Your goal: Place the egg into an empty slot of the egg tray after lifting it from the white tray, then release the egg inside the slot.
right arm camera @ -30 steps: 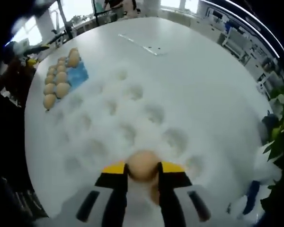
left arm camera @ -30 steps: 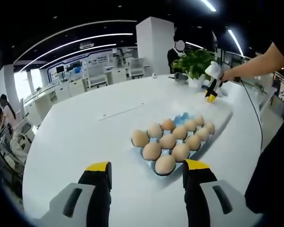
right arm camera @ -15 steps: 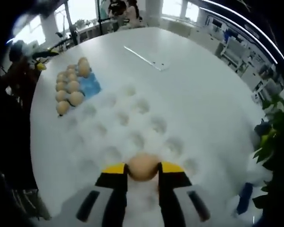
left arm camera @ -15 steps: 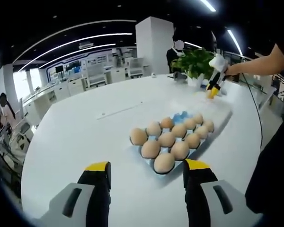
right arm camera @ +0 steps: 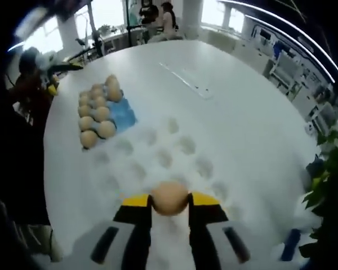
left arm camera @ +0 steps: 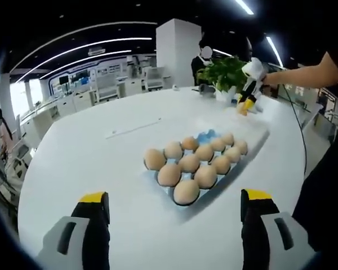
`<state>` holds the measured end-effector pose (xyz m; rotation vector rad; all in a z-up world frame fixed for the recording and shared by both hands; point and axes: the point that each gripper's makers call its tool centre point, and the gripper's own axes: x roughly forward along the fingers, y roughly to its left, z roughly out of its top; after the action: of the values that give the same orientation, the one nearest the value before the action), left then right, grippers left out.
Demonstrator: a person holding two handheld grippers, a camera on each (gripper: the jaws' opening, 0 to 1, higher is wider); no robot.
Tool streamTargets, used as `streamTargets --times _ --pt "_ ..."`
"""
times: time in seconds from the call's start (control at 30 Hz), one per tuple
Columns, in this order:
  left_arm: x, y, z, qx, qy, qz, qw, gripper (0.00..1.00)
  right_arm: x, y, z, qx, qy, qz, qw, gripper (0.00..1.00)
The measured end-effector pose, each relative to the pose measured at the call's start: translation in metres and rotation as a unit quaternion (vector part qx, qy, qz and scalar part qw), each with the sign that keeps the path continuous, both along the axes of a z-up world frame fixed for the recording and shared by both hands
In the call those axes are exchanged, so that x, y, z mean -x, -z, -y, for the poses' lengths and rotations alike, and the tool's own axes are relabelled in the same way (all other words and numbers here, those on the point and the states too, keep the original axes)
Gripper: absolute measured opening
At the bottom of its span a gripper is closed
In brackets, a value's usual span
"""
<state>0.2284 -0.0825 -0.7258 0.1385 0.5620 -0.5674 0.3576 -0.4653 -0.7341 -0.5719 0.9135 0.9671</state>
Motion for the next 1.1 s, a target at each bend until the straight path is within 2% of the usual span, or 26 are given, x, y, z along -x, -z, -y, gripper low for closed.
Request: streamTargets --times 0.2,0.47,0.6,0.7,0.87,1.1 --pt "0.001 0.001 -0.004 0.003 -0.004 -0.003 1.0000 1.00 0.001 -0.008 -0.026 -0.013 -0.028 0.005 0.9995 0.24" --pt "0.001 0.000 -0.008 0.002 -0.008 0.001 1.0000 1.00 0.005 -0.008 -0.060 -0.022 -0.066 0.003 0.9976 0.24" --pt "0.001 0.002 -0.009 -0.001 -0.008 0.000 1.0000 1.00 0.008 -0.008 -0.082 -0.031 -0.088 0.002 0.9956 0.24" --pt "0.001 0.003 -0.009 0.000 -0.007 -0.001 1.0000 0.96 0.009 -0.008 -0.093 -0.034 -0.101 0.000 0.9943 0.25" --pt "-0.001 0.002 -0.012 -0.002 -0.012 0.005 0.9999 1.00 0.009 -0.008 -0.122 -0.048 -0.127 -0.001 0.9908 0.25" --pt "0.003 0.003 -0.013 -0.003 -0.015 -0.001 0.9999 0.98 0.012 -0.003 -0.156 -0.057 -0.158 -0.002 0.9858 0.25"
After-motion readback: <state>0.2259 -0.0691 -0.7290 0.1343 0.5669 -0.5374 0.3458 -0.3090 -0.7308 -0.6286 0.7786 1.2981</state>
